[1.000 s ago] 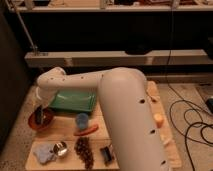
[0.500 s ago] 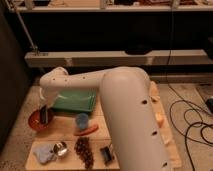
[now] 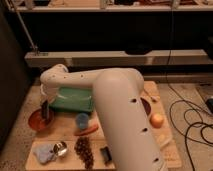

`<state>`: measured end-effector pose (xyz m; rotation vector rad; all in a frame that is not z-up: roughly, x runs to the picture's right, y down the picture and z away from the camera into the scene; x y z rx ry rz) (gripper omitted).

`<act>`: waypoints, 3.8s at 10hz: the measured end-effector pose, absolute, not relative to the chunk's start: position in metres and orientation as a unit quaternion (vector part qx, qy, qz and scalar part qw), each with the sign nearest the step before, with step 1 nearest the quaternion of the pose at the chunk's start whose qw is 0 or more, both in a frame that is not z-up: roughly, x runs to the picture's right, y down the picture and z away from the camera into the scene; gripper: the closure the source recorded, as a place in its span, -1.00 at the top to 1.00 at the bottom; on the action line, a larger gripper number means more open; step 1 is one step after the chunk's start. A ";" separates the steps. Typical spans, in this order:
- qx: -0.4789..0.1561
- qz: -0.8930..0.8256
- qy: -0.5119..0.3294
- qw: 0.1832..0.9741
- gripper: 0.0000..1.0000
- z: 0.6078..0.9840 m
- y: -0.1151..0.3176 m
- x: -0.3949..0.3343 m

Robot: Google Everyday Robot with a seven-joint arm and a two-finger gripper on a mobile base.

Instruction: Wipe red bowl with eraser

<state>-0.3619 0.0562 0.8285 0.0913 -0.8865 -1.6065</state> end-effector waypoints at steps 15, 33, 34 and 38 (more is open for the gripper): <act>0.054 -0.697 -0.416 0.581 -1.00 0.798 0.084 -0.358; 0.054 -0.716 -0.409 0.564 -1.00 0.797 0.088 -0.364; 0.050 -0.716 -0.405 0.567 -1.00 0.800 0.086 -0.362; 0.042 -0.718 -0.390 0.575 -1.00 0.822 0.076 -0.365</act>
